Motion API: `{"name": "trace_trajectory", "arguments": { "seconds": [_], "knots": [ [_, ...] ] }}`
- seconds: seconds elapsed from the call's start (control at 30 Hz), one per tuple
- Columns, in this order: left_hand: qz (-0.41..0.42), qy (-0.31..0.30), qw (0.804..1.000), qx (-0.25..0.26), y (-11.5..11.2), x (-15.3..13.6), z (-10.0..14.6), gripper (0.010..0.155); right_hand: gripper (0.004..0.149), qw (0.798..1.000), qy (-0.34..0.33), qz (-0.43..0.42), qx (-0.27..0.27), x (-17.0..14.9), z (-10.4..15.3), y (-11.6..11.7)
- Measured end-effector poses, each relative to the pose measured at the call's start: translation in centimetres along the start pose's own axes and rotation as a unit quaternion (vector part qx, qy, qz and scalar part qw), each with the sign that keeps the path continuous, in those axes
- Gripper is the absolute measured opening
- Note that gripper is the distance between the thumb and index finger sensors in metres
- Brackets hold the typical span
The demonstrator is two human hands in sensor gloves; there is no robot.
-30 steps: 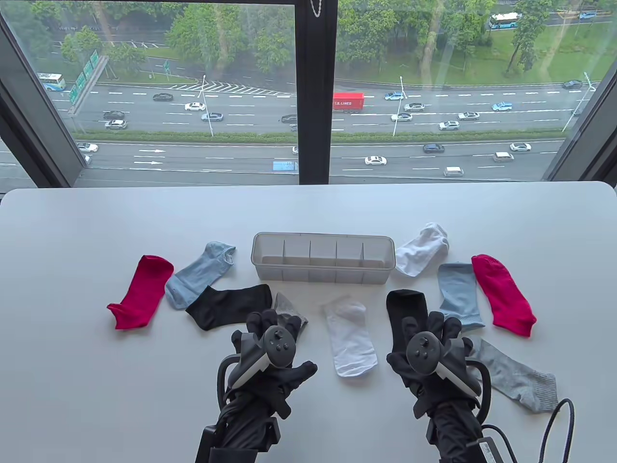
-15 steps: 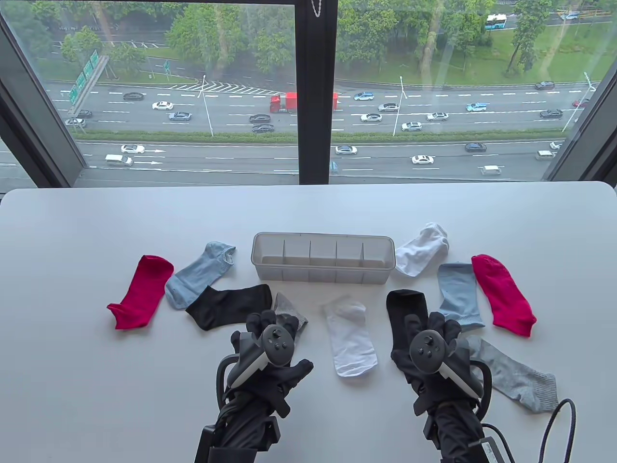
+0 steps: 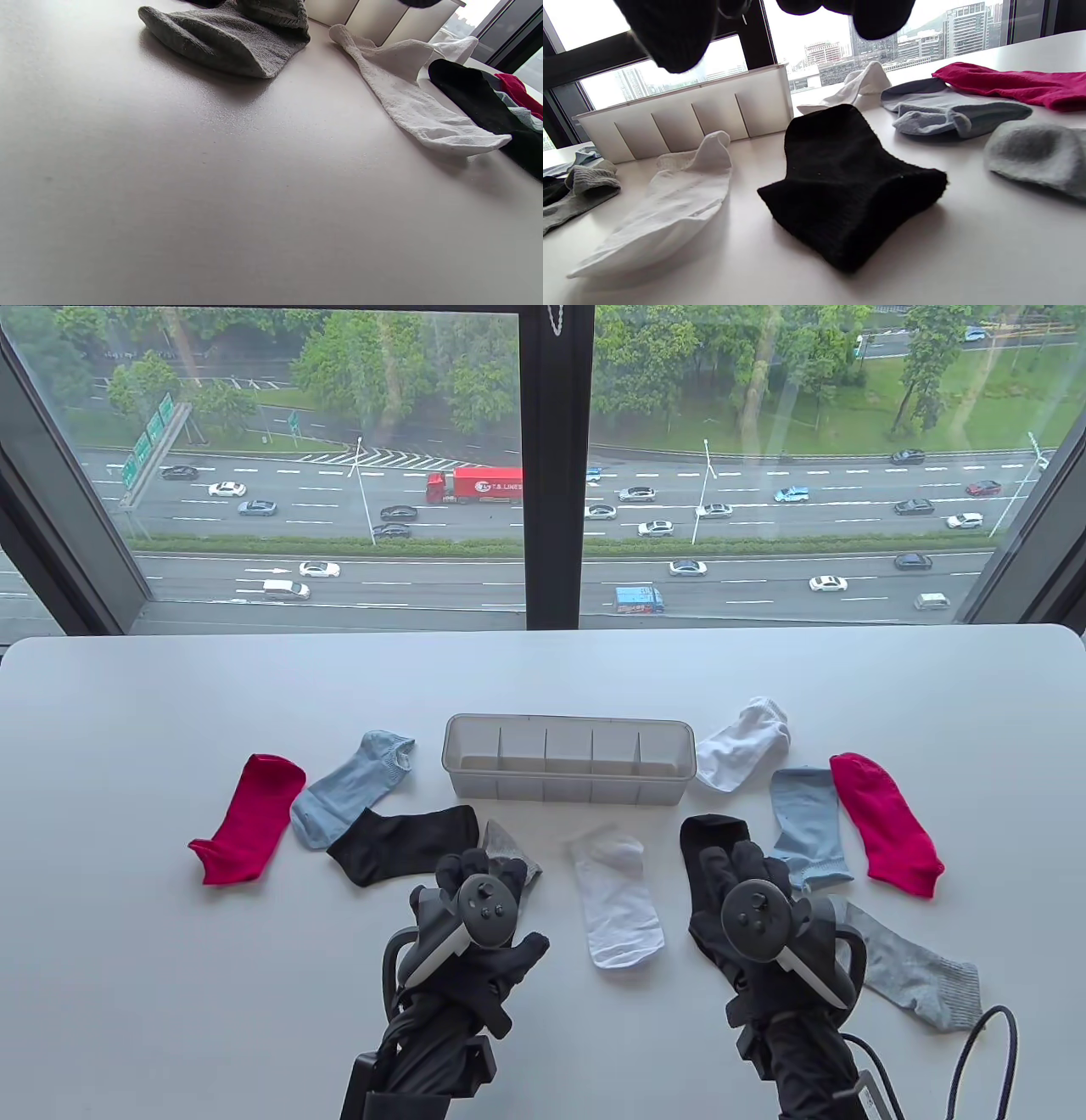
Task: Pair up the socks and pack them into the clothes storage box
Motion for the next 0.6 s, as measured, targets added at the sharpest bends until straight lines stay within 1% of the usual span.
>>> {"name": "trace_trajectory", "arguments": {
  "seconds": [0.07, 0.17, 0.23, 0.3, 0.33, 0.4, 0.47, 0.53, 0.6],
  "knots": [
    [0.008, -0.004, 1.000, 0.002, 0.1, 0.1, 0.1, 0.076, 0.070, 1.000, -0.018, -0.002, -0.003, 1.0, -0.4, -0.7],
    [0.034, -0.007, 0.999, 0.000, 0.2, 0.0, 0.1, 0.073, 0.070, 0.999, -0.009, -0.026, 0.038, 2.6, -1.5, -0.6],
    [0.048, -0.012, 0.999, 0.004, 0.3, 0.1, 0.1, 0.072, 0.071, 0.996, -0.008, -0.013, 0.084, 4.2, -2.7, 0.1],
    [0.055, -0.015, 0.998, 0.004, 0.3, 0.1, 0.1, 0.071, 0.071, 0.988, 0.012, 0.021, 0.151, 5.8, -4.0, 1.4],
    [0.061, -0.015, 0.998, -0.001, 0.3, 0.1, 0.0, 0.070, 0.071, 0.980, 0.031, 0.030, 0.195, 6.6, -4.8, 2.3],
    [0.072, -0.014, 0.997, -0.005, 0.2, 0.0, -0.1, 0.070, 0.071, 0.976, 0.039, 0.027, 0.212, 7.8, -6.3, 3.7],
    [0.078, -0.013, 0.997, -0.006, 0.3, -0.1, -0.2, 0.069, 0.071, 0.972, 0.038, 0.043, 0.227, 8.7, -7.6, 5.3],
    [0.091, -0.016, 0.996, -0.006, 0.4, -0.2, -0.3, 0.069, 0.072, 0.962, 0.045, 0.085, 0.255, 9.4, -8.7, 7.1],
    [0.111, -0.013, 0.993, -0.026, 0.3, -0.3, -0.3, 0.069, 0.073, 0.948, 0.056, 0.117, 0.290, 9.6, -9.4, 9.2]
  ]
}}
Point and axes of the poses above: the tracker on the back of each hand, its own x axis roughly to the thumb side, its own z axis roughly from the fingertips to the wrist, y = z × x, the point moved 3 cm from there along -z, roughly from the wrist to the fingertips, and after that the axes turned 1 degree about x, right-handed, at the moved point
